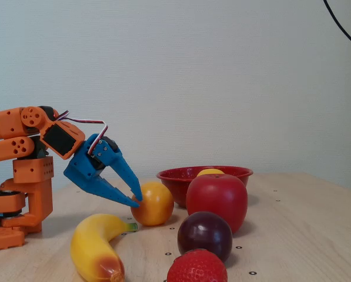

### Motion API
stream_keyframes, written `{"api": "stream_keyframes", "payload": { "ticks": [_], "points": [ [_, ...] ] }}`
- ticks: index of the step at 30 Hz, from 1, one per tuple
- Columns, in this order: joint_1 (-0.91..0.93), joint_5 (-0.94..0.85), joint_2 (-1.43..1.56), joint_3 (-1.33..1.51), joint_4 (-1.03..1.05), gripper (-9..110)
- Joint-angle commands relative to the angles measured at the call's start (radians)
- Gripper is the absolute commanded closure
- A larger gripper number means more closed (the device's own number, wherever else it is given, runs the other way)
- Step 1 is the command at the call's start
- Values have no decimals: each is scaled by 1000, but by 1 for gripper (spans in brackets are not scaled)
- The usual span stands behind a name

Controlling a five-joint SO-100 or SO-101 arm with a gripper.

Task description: Put the lemon in the red bowl.

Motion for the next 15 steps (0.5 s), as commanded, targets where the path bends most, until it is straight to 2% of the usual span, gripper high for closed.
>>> {"api": "stream_keyframes", "payload": {
  "ticks": [1, 15],
  "points": [
    [8, -35, 17, 14, -6, 101],
    [12, -25, 15, 14, -3, 101]
  ]
}}
